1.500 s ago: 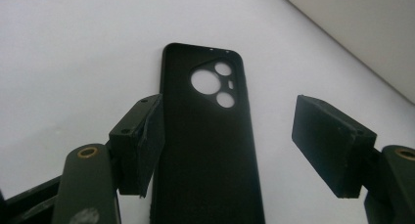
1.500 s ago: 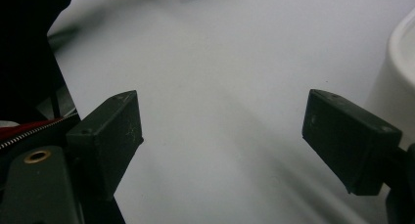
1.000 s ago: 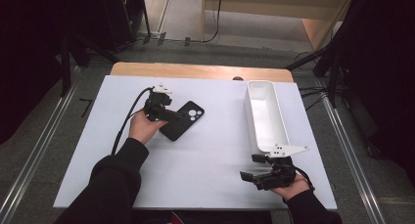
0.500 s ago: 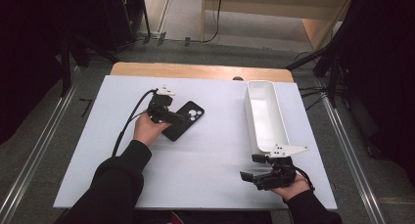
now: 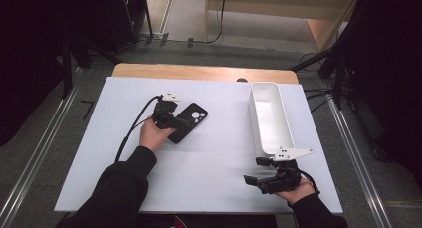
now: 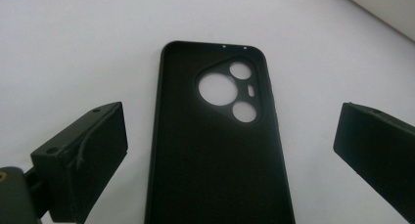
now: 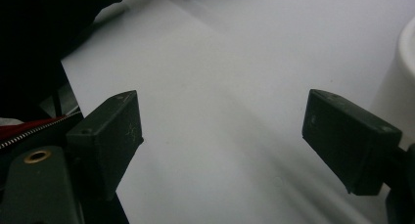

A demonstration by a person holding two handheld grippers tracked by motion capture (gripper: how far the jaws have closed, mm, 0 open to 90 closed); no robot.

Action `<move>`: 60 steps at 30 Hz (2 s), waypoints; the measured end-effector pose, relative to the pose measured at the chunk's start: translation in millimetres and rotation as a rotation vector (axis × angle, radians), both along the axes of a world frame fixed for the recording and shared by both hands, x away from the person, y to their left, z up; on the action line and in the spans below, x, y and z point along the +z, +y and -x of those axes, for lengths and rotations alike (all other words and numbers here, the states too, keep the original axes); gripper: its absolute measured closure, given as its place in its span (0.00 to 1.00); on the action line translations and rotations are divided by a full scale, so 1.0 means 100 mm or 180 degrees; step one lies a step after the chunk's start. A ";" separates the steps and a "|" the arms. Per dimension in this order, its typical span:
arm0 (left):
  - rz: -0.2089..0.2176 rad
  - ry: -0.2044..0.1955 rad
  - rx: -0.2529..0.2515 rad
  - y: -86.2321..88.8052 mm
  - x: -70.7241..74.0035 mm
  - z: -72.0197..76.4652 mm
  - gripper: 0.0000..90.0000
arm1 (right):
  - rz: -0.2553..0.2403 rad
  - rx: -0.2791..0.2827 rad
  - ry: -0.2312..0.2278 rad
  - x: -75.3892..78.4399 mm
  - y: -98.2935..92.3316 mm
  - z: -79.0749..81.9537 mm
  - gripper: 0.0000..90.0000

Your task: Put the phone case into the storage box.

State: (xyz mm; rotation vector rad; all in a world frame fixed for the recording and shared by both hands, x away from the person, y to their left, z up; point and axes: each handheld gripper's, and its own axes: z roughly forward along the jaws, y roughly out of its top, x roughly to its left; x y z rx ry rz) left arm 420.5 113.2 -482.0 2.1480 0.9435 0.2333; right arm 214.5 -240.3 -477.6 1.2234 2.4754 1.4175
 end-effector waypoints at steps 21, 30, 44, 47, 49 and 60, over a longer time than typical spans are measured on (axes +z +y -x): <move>-0.0280 -0.0059 0.0039 -0.04 -0.28 0.01 0.00 | -0.0002 -0.0001 0.0001 0.00 0.00 0.00 0.15; -0.0477 -0.0196 0.0027 -0.10 -0.30 0.05 0.00 | 0.0001 0.0001 -0.0013 0.00 -0.01 0.00 0.15; -0.0431 -0.0297 0.0060 -0.10 -0.29 0.09 0.10 | 0.0003 -0.0004 -0.0016 0.00 -0.01 0.00 0.15; -0.0429 -0.0290 0.0068 -0.10 -0.30 0.09 0.14 | 0.0003 -0.0003 0.0004 0.00 0.00 0.00 0.15; -0.0431 -0.0292 0.0069 -0.10 -0.29 0.10 0.14 | 0.0003 -0.0001 -0.0003 0.00 0.00 0.00 0.15; -0.0443 -0.0293 0.0104 -0.09 -0.27 0.11 0.15 | -0.0011 -0.0015 0.0003 0.00 -0.02 0.00 0.15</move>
